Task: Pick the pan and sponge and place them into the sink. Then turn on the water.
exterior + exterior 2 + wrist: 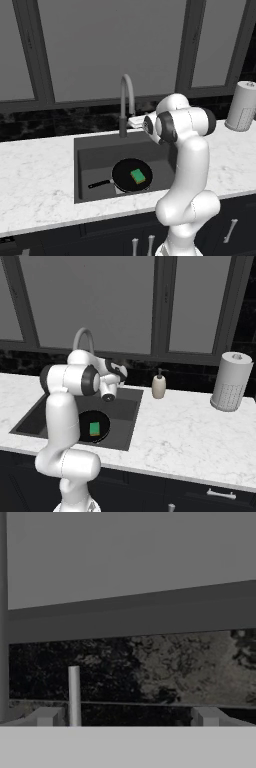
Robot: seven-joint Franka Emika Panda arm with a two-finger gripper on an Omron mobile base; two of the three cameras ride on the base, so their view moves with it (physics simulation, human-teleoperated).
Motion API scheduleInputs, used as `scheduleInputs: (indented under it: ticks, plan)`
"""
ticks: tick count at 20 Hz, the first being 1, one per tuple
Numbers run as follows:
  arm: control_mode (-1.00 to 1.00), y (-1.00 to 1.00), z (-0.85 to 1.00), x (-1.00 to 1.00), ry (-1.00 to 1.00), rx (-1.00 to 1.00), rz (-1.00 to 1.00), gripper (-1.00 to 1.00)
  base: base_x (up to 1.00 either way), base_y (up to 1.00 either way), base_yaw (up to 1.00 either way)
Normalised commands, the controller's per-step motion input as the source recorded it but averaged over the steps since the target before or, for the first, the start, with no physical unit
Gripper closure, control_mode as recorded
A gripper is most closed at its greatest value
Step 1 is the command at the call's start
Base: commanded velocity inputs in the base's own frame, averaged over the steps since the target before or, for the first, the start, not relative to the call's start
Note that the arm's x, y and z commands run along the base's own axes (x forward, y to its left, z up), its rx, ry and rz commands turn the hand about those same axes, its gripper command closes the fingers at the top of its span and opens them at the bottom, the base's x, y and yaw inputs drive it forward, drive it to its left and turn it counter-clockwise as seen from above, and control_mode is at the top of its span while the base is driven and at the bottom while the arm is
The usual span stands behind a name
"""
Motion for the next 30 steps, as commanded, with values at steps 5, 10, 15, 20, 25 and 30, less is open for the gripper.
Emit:
scheduleInputs:
  ticks: [5,10,15,20,25,30]
  plan:
    - [-1.00,0.00,0.00,0.10,0.00,0.00,0.00,-1.00,0.00,0.00,0.00]
    - [-1.00,0.00,-0.01,0.07,0.00,0.00,0.00,-1.00,0.00,0.00,0.00]
    - [-1.00,0.00,0.00,0.01,0.00,0.00,0.00,-1.00,0.00,0.00,0.00]
    - [-1.00,-0.06,0.00,0.00,0.00,0.00,-0.01,-1.00,0.00,0.00,0.00]
    - [-1.00,-0.38,0.00,0.00,0.00,0.00,0.00,-1.00,0.00,0.00,0.00]
    - [-1.00,-0.57,0.00,-0.01,0.00,0.00,0.00,-1.00,0.00,0.00,0.00]
